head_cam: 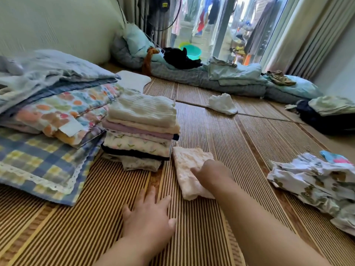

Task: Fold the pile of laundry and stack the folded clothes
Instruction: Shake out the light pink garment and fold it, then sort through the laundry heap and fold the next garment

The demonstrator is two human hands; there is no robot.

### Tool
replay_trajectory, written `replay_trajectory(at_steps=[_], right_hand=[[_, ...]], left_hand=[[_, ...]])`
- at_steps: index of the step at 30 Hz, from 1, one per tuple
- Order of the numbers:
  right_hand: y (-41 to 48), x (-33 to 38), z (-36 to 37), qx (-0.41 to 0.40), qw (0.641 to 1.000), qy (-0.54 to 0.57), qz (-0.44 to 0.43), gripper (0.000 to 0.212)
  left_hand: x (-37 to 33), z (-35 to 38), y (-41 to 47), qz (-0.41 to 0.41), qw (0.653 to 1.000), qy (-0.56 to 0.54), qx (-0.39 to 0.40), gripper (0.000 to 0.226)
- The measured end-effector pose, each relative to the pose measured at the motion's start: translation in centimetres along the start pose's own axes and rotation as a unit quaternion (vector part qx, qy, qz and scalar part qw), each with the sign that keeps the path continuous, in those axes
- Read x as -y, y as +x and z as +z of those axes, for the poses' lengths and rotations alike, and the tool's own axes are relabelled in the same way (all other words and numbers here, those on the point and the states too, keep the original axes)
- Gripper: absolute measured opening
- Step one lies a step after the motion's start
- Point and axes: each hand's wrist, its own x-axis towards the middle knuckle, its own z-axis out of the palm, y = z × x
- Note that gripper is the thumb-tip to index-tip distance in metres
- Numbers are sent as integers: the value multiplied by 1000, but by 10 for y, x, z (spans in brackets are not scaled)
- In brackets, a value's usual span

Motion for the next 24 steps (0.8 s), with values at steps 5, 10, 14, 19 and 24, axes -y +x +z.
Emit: replay_trajectory(at_steps=[5, 10, 14, 19, 24], right_hand=[[10, -17, 26, 24, 973, -19, -228, 68], [47, -2, 49, 56, 981, 17, -183, 67], [84, 18, 50, 53, 987, 43, -146, 67], [108, 19, 39, 61, 982, 75, -165, 66], [79, -11, 22, -2, 976, 154, -151, 63]], left_hand=[[10, -3, 21, -26, 1000, -9, 8, 68], [11, -2, 29, -31, 999, -2, 11, 70], [7, -5, 33, -34, 998, 16, 48, 73], [5, -11, 37, -35, 996, 29, 75, 74], [4, -10, 34, 0, 996, 27, 86, 73]])
